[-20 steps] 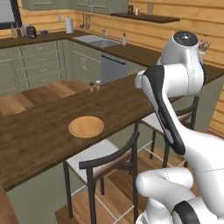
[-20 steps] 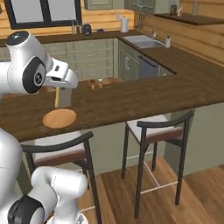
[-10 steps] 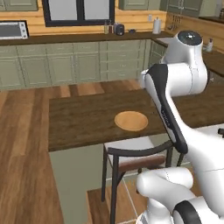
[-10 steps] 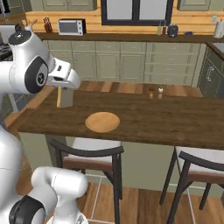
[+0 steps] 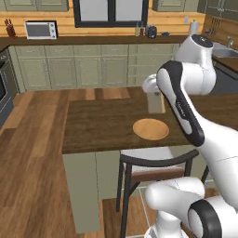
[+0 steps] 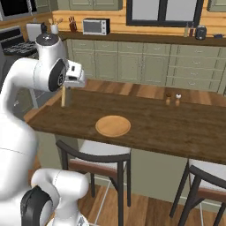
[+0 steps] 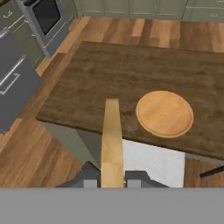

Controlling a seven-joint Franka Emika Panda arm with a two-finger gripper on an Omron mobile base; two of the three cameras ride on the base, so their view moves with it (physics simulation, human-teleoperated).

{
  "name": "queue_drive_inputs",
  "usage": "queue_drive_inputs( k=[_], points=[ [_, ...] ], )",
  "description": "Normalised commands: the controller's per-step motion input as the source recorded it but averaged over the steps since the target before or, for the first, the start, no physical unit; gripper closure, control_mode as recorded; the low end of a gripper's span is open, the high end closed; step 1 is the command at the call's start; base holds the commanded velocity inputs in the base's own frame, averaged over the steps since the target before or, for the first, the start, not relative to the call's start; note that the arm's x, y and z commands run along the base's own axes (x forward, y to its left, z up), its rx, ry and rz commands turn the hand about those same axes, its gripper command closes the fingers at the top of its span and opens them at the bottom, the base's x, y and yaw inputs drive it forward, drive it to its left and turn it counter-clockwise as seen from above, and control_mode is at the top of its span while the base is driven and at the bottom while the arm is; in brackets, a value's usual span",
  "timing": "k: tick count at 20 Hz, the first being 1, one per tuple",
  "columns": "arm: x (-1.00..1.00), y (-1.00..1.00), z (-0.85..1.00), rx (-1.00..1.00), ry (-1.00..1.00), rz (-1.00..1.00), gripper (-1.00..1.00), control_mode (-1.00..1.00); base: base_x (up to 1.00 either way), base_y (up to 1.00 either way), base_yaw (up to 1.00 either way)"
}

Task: Start the toaster. Once the lever pops up, take the bread to the plate on the dining counter.

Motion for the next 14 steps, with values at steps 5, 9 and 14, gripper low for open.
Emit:
queue_drive_inputs(
  k=[5, 9, 14],
  points=[
    [1.00, -0.26, -0.75, 0.12, 0.17, 0.41, 1.00, -1.00, 0.00, 0.00, 0.00],
    [0.99, -0.50, -0.73, 0.04, 0.05, 0.22, 1.00, -1.00, 0.00, 0.00, 0.00],
    [0.76, -0.65, -0.67, 0.06, 0.02, 0.09, 1.00, -1.00, 0.00, 0.00, 0.00]
  ],
)
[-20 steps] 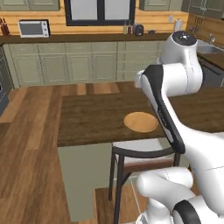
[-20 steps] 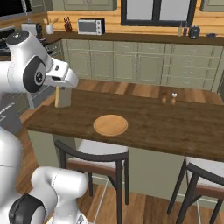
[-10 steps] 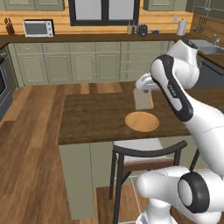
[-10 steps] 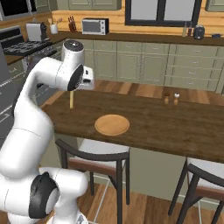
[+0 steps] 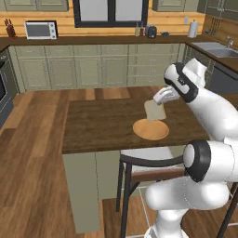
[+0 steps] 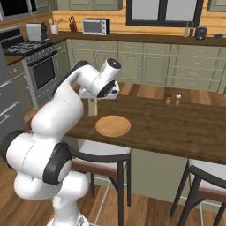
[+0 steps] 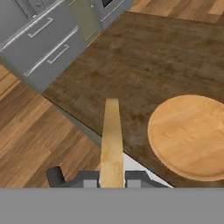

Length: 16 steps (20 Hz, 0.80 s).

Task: Start the toaster. Once the lever pops up, take the bread to the plate on the dining counter.

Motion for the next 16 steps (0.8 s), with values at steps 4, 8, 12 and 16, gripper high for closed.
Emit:
queue_drive_inputs(
  k=[4, 8, 12, 16],
  points=[
    [0.51, -0.37, -0.83, 0.14, 0.01, 0.07, 1.00, -1.00, 0.00, 0.00, 0.00],
    [0.63, -0.26, -0.75, 0.14, 0.00, 0.05, 1.00, -1.00, 0.00, 0.00, 0.00],
    [0.68, -0.24, -0.69, 0.12, 0.05, 0.01, 1.00, -1.00, 0.00, 0.00, 0.00],
    [0.51, -0.16, -0.58, 0.07, 0.07, 0.01, 1.00, -1.00, 0.00, 0.00, 0.00]
  ],
)
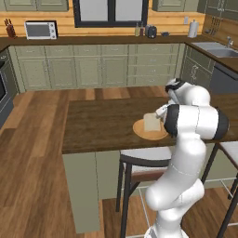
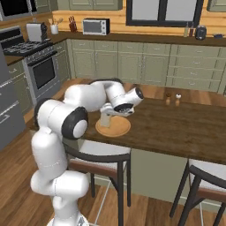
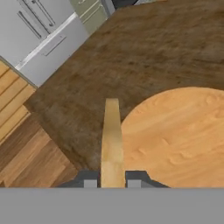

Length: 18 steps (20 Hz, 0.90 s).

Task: Start the toaster. Once the lever pops up, take the bread to the plate on the dining counter.

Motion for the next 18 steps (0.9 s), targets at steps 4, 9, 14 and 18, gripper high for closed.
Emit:
queue_drive_inputs(
  k=[4, 9, 14, 18],
  points=[
    [0.44, -0.08, -0.47, 0.02, 0.05, 0.01, 1.00, -1.00, 0.00, 0.00, 0.00],
    [0.50, 0.00, -0.35, 0.00, 0.03, 0.01, 1.00, -1.00, 0.00, 0.00, 0.00],
    [0.30, 0.00, -0.58, 0.00, 0.10, 0.01, -1.00, -1.00, 0.00, 0.00, 0.00],
    [-0.12, 0.00, -0.20, -0.02, 0.02, 0.00, -1.00, -1.00, 0.00, 0.00, 0.00]
  ],
)
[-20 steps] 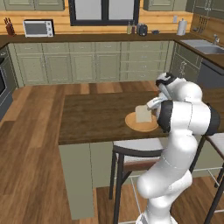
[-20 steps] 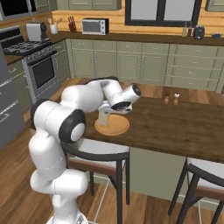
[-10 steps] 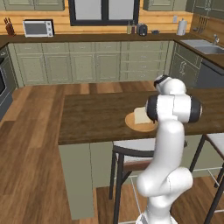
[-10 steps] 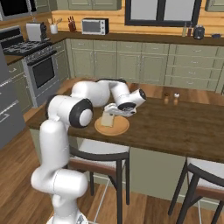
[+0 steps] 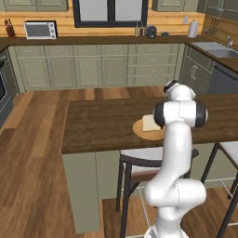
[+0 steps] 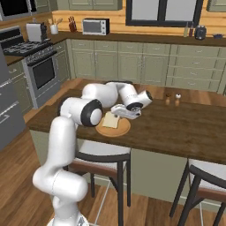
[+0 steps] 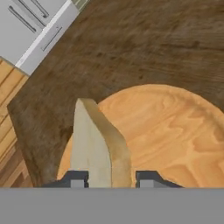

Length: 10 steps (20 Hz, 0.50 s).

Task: Start the toaster. Once the lever pops up, take the bread to the plate on the dining counter.

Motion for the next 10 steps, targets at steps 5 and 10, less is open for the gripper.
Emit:
queue_drive_inputs(
  k=[5, 10],
  points=[
    [-0.20, 0.00, 0.00, -0.10, 0.03, -0.01, -1.00, -1.00, 0.00, 0.00, 0.00],
    [-0.34, -0.03, 0.07, -0.22, 0.04, -0.04, -1.00, -1.00, 0.00, 0.00, 0.00]
  ],
)
